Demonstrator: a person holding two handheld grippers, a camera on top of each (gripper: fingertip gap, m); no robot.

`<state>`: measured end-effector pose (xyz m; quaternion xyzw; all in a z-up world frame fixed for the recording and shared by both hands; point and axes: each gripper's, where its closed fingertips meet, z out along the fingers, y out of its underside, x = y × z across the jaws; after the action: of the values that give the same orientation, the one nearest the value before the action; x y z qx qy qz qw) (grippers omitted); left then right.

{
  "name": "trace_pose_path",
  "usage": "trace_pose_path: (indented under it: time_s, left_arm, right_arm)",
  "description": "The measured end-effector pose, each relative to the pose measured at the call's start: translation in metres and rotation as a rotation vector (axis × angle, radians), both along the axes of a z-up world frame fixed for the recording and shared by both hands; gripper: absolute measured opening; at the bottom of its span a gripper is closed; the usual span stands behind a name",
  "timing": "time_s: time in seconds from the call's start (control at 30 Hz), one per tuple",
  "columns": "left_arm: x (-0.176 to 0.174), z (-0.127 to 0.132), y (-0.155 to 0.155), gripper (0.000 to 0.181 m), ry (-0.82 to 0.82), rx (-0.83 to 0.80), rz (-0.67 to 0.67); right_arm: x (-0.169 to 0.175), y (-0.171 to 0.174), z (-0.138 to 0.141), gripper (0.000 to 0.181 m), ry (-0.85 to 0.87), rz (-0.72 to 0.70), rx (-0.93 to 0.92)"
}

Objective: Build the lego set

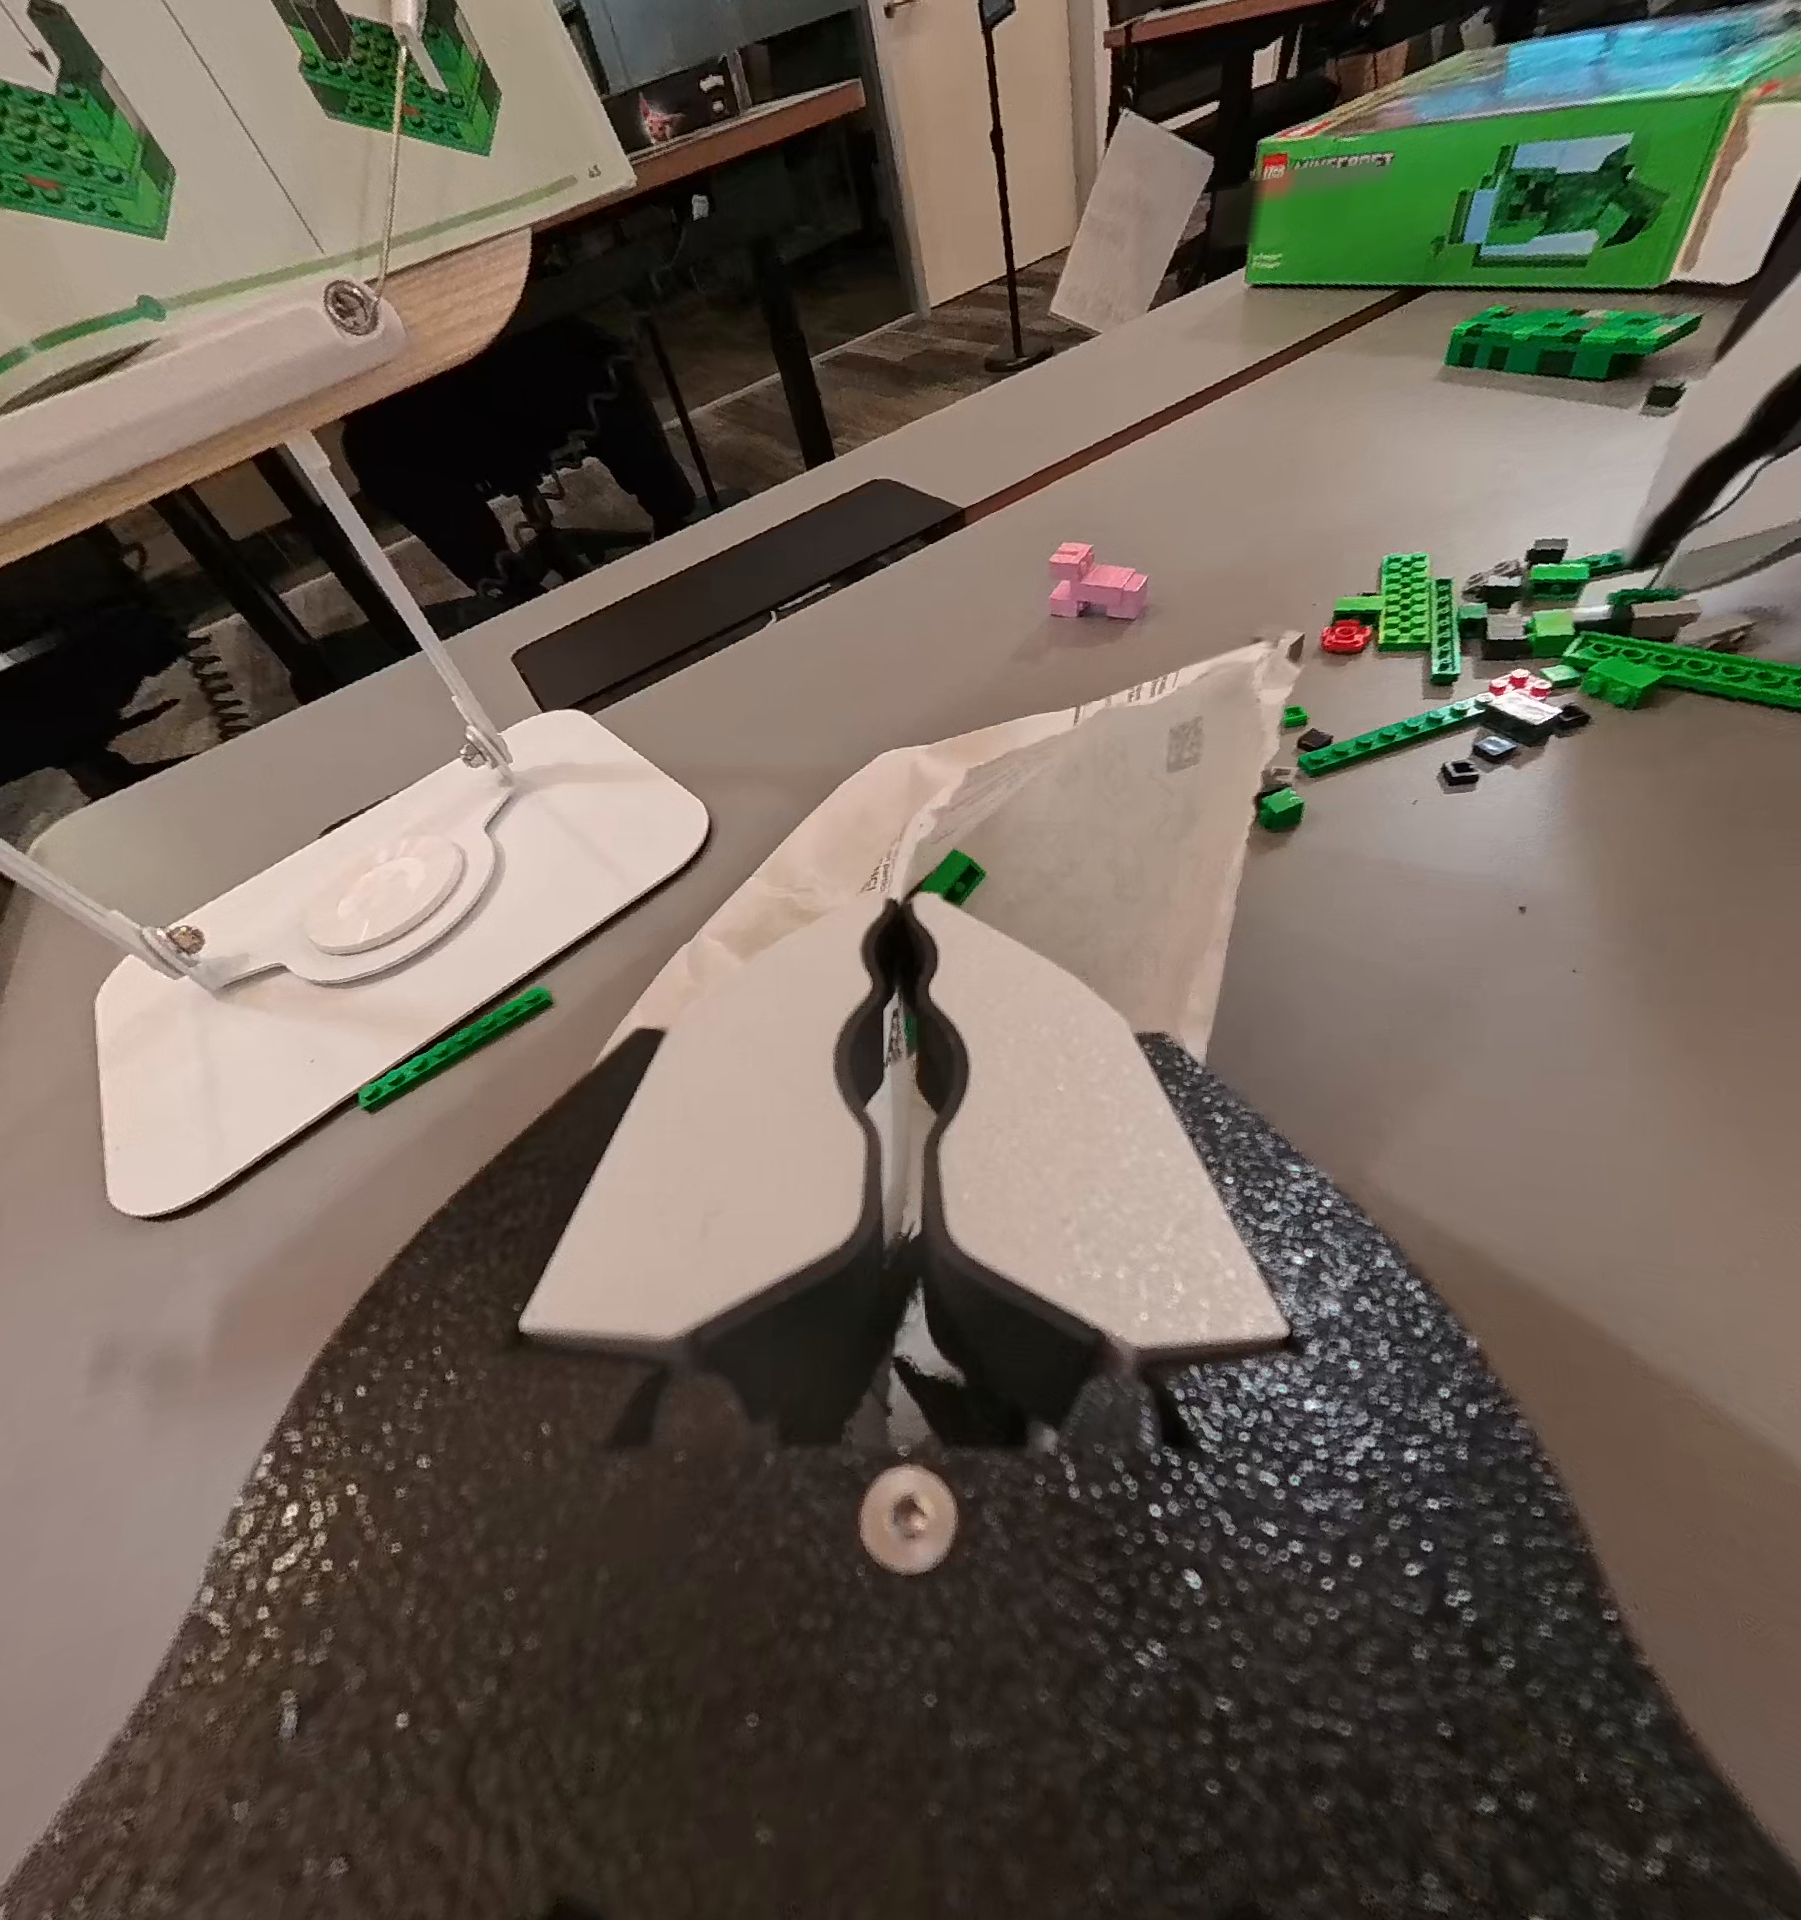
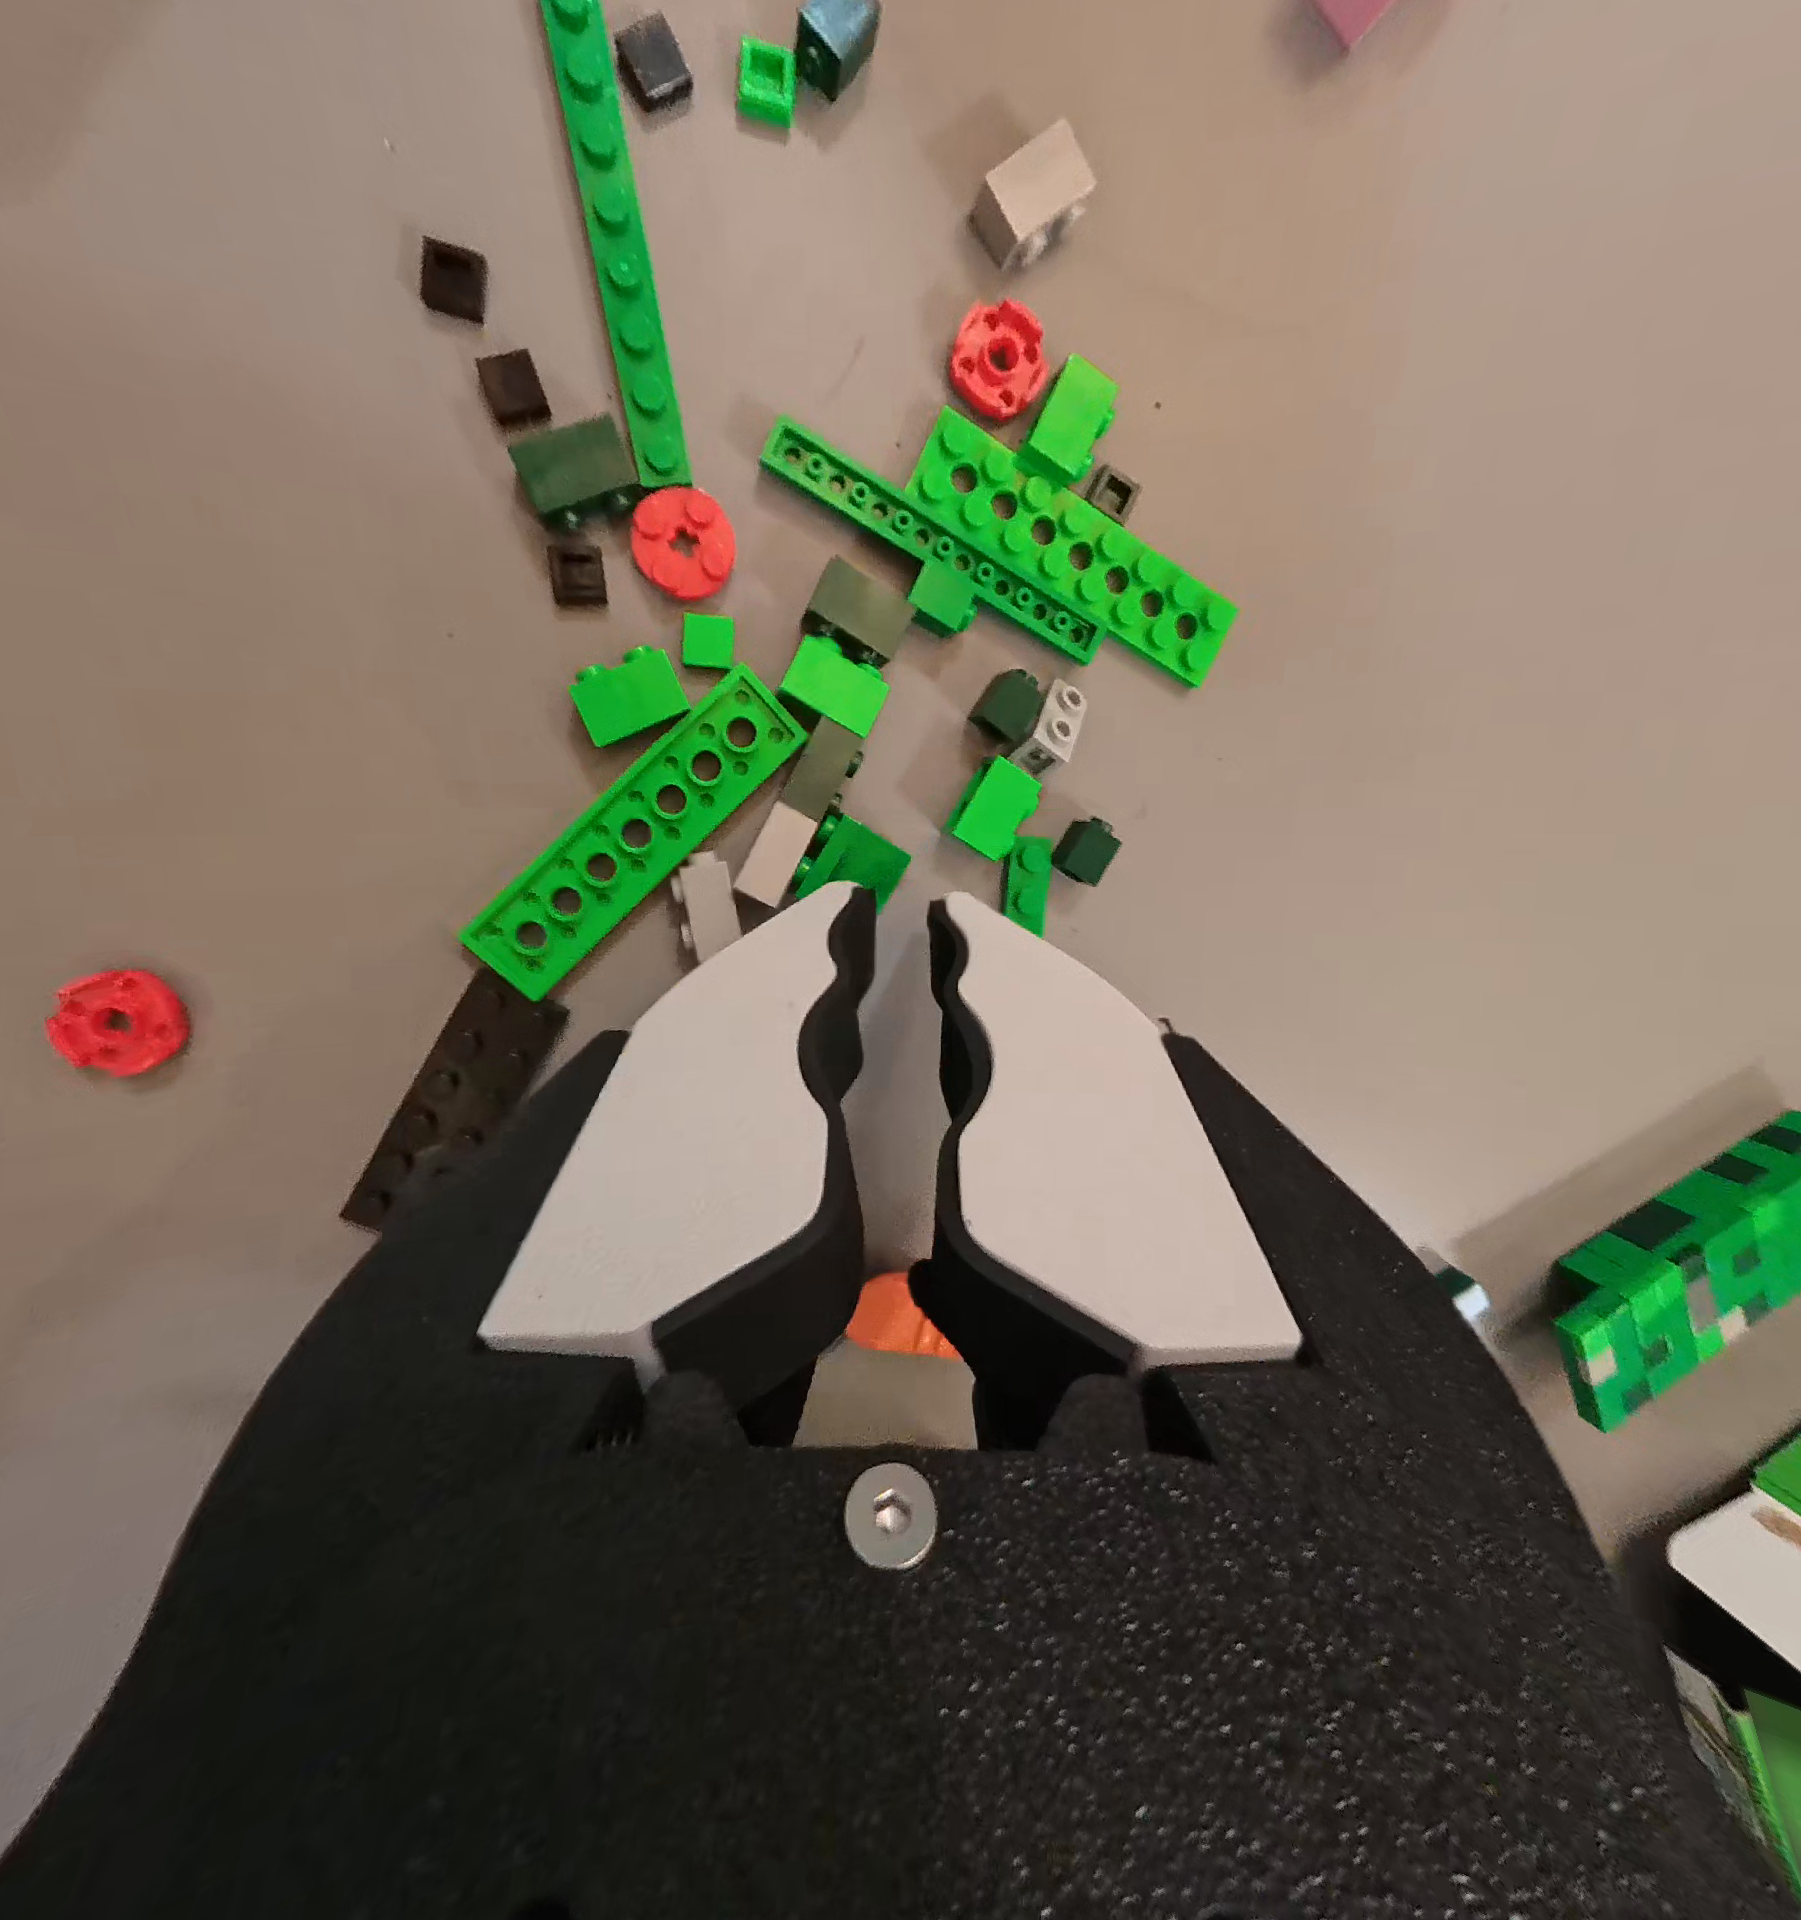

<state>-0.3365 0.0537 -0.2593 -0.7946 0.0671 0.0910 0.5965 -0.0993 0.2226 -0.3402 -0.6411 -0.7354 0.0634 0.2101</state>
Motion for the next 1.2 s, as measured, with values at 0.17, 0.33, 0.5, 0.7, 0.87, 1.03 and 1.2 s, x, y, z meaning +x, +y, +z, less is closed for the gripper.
trace_pose_path:
  time_s: [0.17, 0.33, 0.5, 0.7, 0.87, 1.03, 1.2]
  left_arm:
    - [-0.003, 0.001, -0.001, 0.000, 0.008, 0.011, 0.014]
    - [-0.003, 0.001, 0.000, 0.000, 0.009, 0.009, 0.012]
    - [-0.002, 0.000, 0.000, 0.000, 0.012, 0.006, 0.009]
    - [-0.003, 0.000, 0.000, 0.000, 0.004, 0.005, 0.007]
    - [-0.002, -0.001, 0.000, 0.000, 0.003, 0.001, 0.004]
    - [-0.002, -0.002, 0.001, 0.000, -0.004, -0.004, -0.002]
    - [-0.001, -0.004, 0.001, 0.000, -0.001, -0.012, -0.005]
  right_arm:
    - [-0.005, -0.023, -0.001, 0.010, 0.014, 0.060, -0.118]
    - [-0.006, -0.051, 0.003, 0.013, 0.013, 0.172, -0.241]
    - [-0.001, -0.025, 0.013, 0.013, 0.035, 0.095, -0.167]
    - [0.011, 0.002, 0.009, 0.012, -0.008, 0.031, -0.099]
    - [0.009, 0.009, 0.006, 0.015, -0.005, 0.031, -0.093]
    - [0.004, -0.003, 0.007, 0.015, 0.024, 0.066, -0.129]
    - [0.004, -0.009, 0.006, 0.015, 0.024, 0.045, -0.157]
